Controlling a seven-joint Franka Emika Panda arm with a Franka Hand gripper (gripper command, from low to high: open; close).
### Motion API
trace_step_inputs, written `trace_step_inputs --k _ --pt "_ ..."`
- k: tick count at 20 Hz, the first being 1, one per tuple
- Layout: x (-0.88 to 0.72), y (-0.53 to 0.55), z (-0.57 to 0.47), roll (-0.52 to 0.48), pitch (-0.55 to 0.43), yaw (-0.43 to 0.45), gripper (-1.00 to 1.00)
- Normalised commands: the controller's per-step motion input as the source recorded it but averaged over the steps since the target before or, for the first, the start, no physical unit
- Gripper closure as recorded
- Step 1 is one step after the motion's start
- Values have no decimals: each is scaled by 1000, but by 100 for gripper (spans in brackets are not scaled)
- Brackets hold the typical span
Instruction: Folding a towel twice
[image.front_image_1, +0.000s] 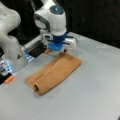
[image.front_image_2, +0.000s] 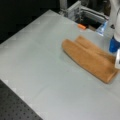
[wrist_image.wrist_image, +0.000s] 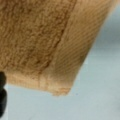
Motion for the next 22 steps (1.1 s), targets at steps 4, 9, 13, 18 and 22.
trace_step_inputs --k 4,9,13,18,22 --pt "-430 -60 1 130 -124 -34 -100" --pt "-419 -82 126 52 -81 83 -100" --pt "-230 -142 143 10 -88 259 -100" --pt "61 -104 18 -109 41 249 -100" --pt "654 23 -79 -279 164 197 -100"
